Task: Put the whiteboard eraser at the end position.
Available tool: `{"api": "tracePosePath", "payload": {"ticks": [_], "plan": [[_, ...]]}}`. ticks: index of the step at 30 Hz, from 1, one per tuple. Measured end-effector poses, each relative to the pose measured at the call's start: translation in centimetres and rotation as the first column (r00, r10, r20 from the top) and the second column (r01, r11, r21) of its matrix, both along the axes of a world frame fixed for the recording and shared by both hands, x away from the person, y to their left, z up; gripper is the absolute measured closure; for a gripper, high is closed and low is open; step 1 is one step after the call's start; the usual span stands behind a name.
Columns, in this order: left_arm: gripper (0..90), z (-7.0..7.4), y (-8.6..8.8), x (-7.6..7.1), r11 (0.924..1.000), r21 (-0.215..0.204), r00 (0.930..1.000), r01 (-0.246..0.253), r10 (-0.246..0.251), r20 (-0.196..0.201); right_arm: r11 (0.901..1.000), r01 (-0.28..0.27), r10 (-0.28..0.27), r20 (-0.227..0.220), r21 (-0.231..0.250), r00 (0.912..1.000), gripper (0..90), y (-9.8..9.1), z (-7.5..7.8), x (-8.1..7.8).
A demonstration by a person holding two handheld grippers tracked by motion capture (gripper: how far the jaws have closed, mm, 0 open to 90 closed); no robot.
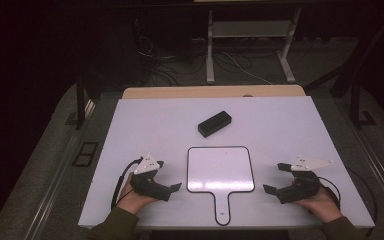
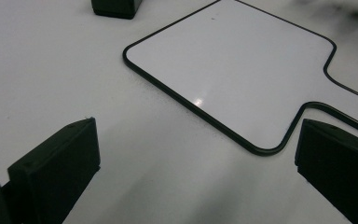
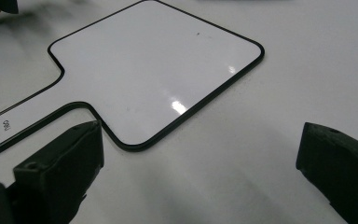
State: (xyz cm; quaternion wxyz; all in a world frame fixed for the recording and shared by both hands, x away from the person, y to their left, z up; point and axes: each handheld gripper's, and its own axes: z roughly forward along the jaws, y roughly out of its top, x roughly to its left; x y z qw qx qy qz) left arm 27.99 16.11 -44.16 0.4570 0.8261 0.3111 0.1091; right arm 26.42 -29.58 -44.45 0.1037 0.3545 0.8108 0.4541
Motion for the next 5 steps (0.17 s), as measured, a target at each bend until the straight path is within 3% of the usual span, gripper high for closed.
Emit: {"api": "tracePosePath", "payload": {"ticks": [5], "plan": [[0.0, -0.11, -0.18, 0.04, 0.9998, 0.012, 0.9999, 0.015, -0.015, -0.006, 1.0, -0.005, 0.005, 0.002, -0.006, 1.0, 0.0, 0.08, -0.05, -0.03]]}}
